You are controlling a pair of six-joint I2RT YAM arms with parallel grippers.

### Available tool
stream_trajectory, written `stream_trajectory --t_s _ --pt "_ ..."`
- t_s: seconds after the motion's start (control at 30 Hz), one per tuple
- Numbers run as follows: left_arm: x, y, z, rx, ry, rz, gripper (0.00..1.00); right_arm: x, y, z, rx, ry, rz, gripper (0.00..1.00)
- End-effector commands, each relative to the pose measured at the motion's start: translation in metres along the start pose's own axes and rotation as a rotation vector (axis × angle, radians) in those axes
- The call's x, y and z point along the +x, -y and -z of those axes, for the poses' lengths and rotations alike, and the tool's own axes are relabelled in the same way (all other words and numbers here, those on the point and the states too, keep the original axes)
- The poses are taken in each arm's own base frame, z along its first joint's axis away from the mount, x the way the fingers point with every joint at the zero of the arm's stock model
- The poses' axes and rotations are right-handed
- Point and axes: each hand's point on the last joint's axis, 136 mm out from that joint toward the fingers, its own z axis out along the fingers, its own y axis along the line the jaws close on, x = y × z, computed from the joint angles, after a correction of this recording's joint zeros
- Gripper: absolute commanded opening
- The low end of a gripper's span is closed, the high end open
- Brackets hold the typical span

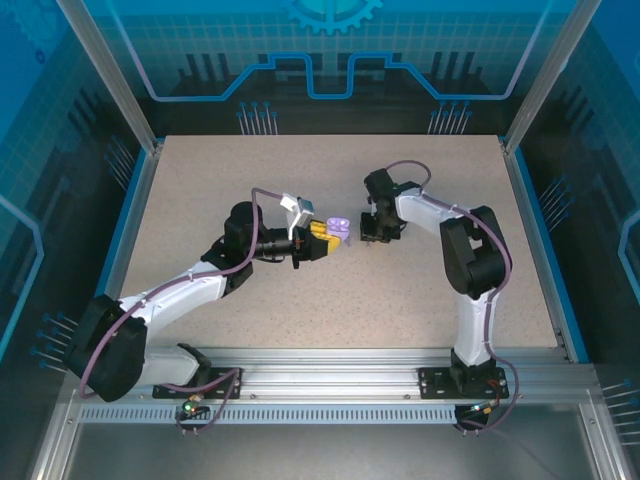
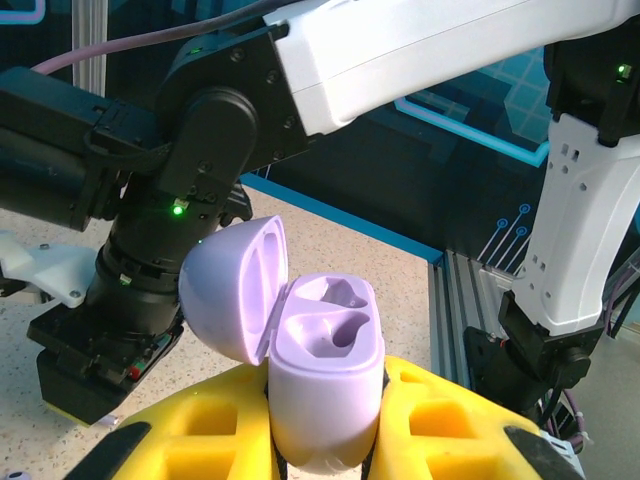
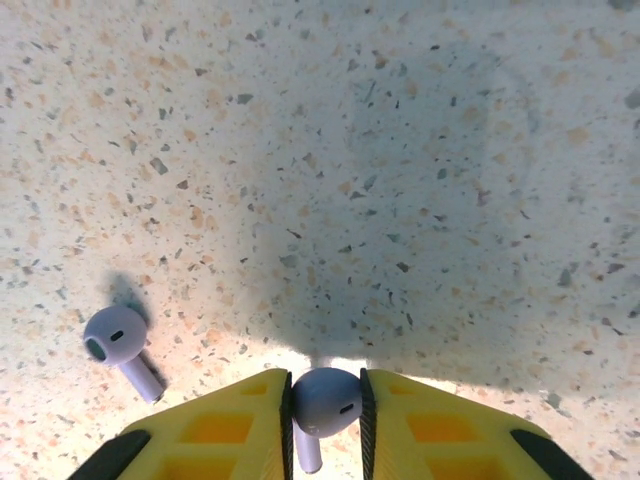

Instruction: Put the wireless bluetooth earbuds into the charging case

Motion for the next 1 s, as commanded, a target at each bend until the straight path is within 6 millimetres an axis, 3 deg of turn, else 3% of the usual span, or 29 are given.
stream_trajectory --t_s 0.0,0.33,0.63,0.97 --pt "-0.016 -0.003 0.002 -0.024 0.035 -0.023 0.0 -0.01 -0.002 0.017 -0.048 0.061 -0.015 0.23" --pt "-0.015 -0.03 0.005 -0.105 0.059 0.069 0.0 -0.021 -0.006 0.058 -0.13 0.197 -0.011 0.21" --pt "-0.018 -0.045 0.006 -0.167 0.087 0.099 0.0 -0.03 -0.024 0.126 -0.257 0.389 0.036 0.21" --pt "-0.021 -0.063 0.007 -0.253 0.131 0.149 0.0 -0.026 -0.049 0.203 -0.428 0.556 0.102 0.21"
